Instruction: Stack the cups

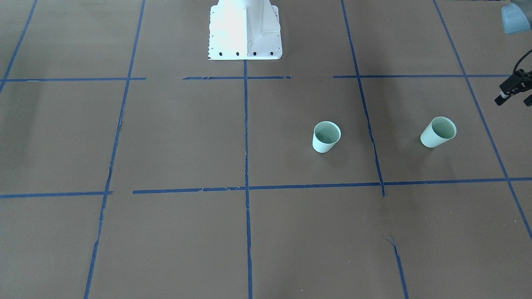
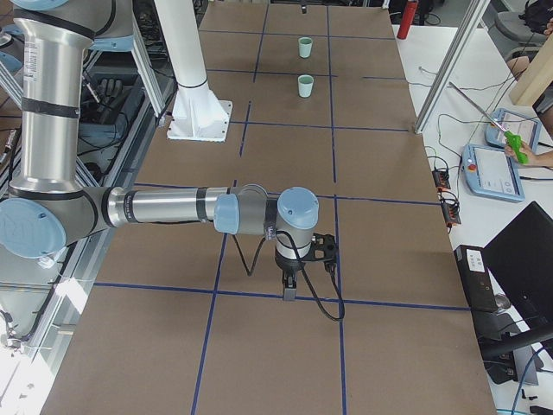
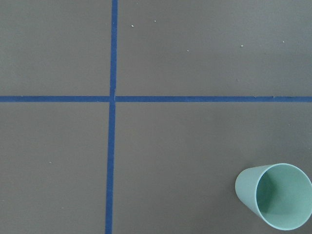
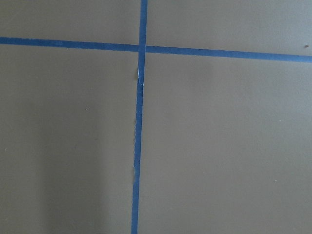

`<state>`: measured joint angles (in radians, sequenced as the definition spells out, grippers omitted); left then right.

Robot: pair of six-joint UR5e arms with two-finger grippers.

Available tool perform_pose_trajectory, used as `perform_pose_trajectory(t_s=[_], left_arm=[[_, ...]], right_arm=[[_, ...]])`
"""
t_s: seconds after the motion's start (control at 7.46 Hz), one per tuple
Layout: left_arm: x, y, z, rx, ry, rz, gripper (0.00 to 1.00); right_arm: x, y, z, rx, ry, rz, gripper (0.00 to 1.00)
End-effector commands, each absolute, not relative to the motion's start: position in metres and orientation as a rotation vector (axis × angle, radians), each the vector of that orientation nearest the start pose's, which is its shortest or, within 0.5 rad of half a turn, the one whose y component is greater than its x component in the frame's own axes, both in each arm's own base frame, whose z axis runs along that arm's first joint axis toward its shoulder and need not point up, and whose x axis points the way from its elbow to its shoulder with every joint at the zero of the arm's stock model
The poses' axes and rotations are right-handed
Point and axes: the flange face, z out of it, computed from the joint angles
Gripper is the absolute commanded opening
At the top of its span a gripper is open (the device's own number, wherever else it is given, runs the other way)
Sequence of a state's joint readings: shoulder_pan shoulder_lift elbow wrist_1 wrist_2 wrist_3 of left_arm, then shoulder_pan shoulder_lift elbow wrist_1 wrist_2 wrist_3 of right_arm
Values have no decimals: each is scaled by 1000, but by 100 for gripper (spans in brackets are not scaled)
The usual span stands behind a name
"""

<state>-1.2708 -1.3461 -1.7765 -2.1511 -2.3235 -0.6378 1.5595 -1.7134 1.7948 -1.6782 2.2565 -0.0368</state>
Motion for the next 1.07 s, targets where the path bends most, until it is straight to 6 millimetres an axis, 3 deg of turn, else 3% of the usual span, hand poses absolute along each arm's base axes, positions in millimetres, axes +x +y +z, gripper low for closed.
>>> perform_pose_trajectory(t_s=[0.0,0.27,0.54,0.94], left_arm=[[118,-426,592,88,898,-143,100],[132,-454,592,92,905,-143,100],[141,-466,588,93,909,-136,100],[173,-458,597,41,903,-105,100]], right_arm=[[65,-429,631,-17,-686,-38,100],[65,-430,630,-15,-686,-39,100],[65,-430,630,-15,-686,-39,100],[65,-429,631,-17,-686,-38,100]])
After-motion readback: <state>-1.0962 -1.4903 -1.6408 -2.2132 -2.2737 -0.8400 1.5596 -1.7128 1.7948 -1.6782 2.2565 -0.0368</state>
